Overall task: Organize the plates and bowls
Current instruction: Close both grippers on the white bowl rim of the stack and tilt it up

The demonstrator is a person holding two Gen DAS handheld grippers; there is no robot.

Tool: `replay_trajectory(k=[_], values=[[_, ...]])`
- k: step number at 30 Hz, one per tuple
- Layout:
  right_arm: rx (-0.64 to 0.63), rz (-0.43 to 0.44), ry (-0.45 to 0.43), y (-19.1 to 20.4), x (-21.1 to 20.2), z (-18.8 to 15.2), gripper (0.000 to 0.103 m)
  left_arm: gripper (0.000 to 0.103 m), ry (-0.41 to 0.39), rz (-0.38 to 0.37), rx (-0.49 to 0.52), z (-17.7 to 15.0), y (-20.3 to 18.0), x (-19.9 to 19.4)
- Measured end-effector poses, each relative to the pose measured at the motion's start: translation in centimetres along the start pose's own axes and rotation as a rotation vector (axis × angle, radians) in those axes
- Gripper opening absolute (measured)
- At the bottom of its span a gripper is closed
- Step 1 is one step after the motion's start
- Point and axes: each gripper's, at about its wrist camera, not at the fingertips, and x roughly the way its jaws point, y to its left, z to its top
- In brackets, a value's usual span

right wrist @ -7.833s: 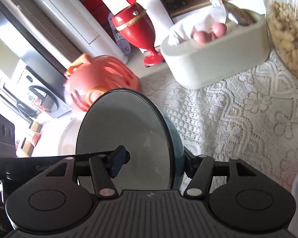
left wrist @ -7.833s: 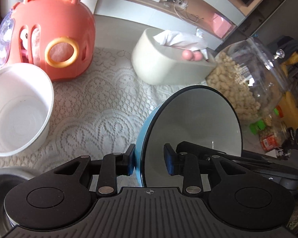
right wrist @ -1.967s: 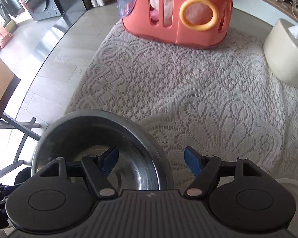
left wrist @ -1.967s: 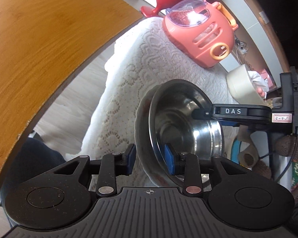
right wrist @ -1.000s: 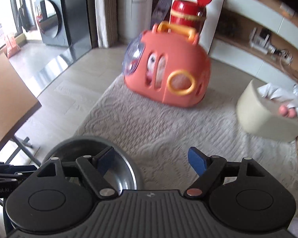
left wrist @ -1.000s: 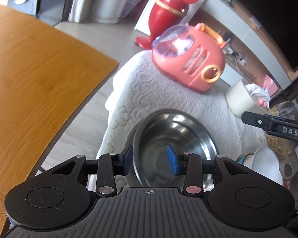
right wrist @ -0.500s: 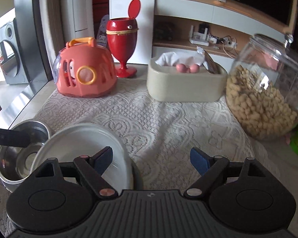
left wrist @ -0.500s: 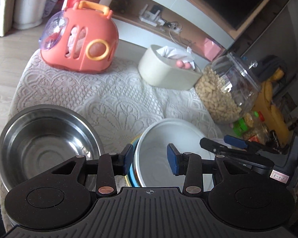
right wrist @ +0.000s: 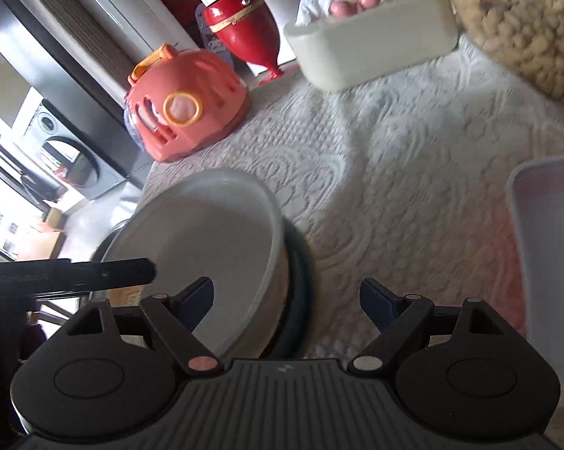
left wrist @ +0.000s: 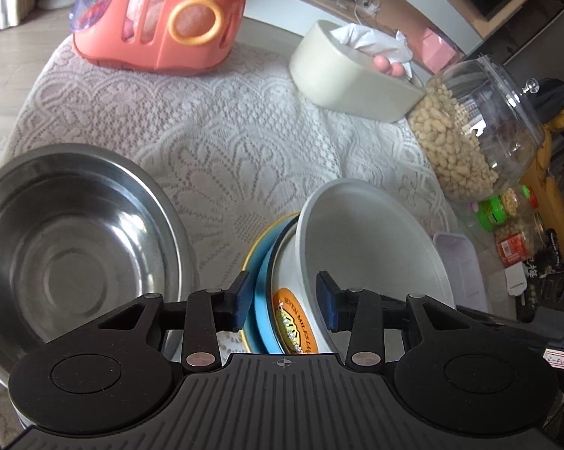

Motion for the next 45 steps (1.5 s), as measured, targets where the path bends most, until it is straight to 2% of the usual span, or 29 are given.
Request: replay_trajectory(k=[5, 7, 9, 11, 13, 15, 17, 20, 23, 25, 30, 34, 40, 45], values=[[0.093, 0.089, 0.075, -0.5, 2.8, -0.2, 0.086, 0.042, -0.018, -0.003, 0.012, 0.2, -0.2, 0.3], [0.097, 0.116, 0.088, -0.4, 3.3, -0.3, 0.086, 0.042, -0.019, -0.010, 0.012, 0.2, -0.1, 0.3], [0.084, 0.124, 0.097, 0.0, 3.8, -0.4, 0.086, 0.035, -0.015, 0.002, 0.005, 0.3, 0.1, 0.2], [0.084, 0.130, 0.091, 0.2, 3.8, -0.5, 0.086, 0.037, -0.015, 0.020, 0.026, 0.1, -0.1, -0.1], [0.095, 0.131, 0.097, 0.0, 3.9, -0.5, 0.086, 0.037, -0.015, 0.060, 0.086, -0.1, -0.9, -0.5], [0.094, 0.119, 0.099, -0.1, 3.9, -0.6, 0.086, 0.046, -0.025, 0.133, 0.153, -0.1, -1.9, -0.8], [0.078, 0.088, 0.097, 0.1, 3.8, -0.7, 0.086, 0.049, -0.021, 0.165, 0.177, 0.0, -2.1, -0.6], [0.054, 0.054, 0.095, 0.1, 3.7, -0.9, 0.086, 0.044, 0.031, 0.146, 0.154, 0.6, -1.5, 0.4], [0.064, 0.083, 0.108, -0.1, 3.8, -1.2, 0.086, 0.044, 0.072, 0.087, 0.105, 0.9, -0.5, 1.8], [0.080, 0.116, 0.119, -0.1, 3.8, -1.2, 0.086, 0.048, 0.084, 0.054, 0.081, 0.7, -0.3, 2.4], [0.107, 0.148, 0.115, -0.2, 4.0, -1.3, 0.086, 0.048, 0.050, 0.055, 0.085, -0.4, -0.4, 2.8], [0.106, 0.136, 0.102, 0.1, 3.8, -1.6, 0.086, 0.047, 0.053, 0.078, 0.091, -0.9, -0.9, 2.5], [0.118, 0.133, 0.146, 0.6, 3.0, -2.6, 0.086, 0.047, 0.150, 0.042, 0.053, -2.5, 0.0, 1.1], [0.056, 0.133, 0.209, 2.0, 1.9, -4.8, 0.086, 0.046, 0.224, 0.020, 0.025, -5.1, 1.0, -0.4]])
